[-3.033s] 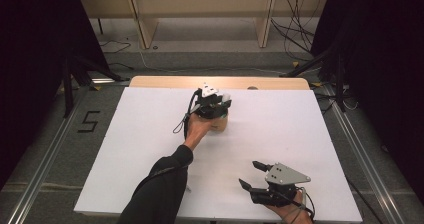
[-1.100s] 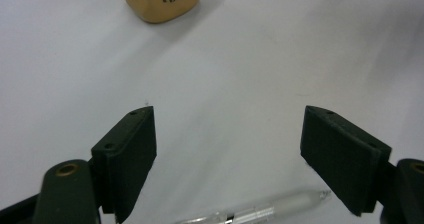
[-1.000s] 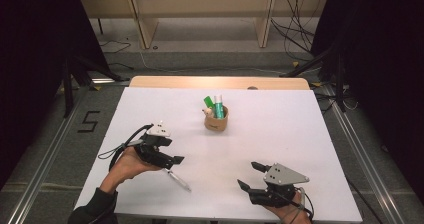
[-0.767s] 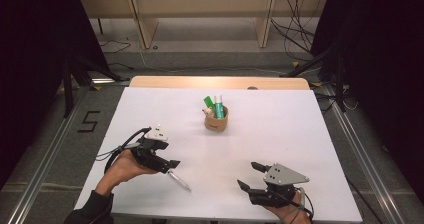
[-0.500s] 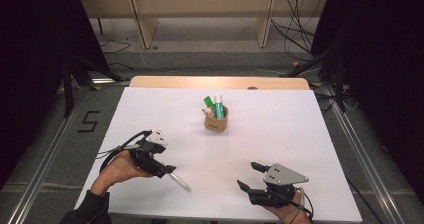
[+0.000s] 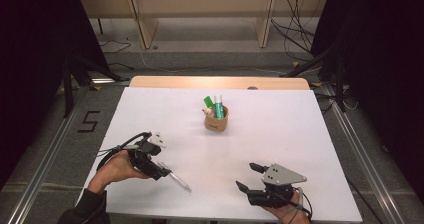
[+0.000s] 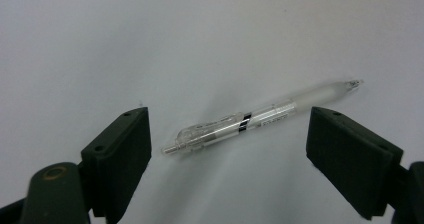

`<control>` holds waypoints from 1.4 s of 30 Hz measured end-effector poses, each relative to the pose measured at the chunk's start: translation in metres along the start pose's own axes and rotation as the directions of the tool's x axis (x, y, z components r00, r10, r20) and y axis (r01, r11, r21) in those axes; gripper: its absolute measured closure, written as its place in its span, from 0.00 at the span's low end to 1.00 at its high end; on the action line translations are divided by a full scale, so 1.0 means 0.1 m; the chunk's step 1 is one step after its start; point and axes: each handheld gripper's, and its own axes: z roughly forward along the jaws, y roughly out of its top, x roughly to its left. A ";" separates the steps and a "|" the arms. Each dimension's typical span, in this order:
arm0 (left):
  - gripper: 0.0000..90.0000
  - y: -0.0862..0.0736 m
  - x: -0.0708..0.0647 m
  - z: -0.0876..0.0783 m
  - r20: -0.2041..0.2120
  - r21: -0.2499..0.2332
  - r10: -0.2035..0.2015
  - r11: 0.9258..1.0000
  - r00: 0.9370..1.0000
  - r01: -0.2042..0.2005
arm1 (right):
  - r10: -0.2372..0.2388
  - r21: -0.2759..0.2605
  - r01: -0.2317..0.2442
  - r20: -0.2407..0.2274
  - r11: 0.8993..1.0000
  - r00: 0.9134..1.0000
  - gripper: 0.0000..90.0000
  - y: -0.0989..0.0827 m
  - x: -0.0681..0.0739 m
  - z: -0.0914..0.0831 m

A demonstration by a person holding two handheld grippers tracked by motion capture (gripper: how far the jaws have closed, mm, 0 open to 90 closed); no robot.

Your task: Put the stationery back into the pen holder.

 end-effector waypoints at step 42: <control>0.17 -0.43 0.03 -0.34 -0.011 -0.172 -0.138 0.976 0.990 0.134 | -0.006 0.206 0.044 -0.180 0.978 0.984 0.38 0.48 0.61 1.03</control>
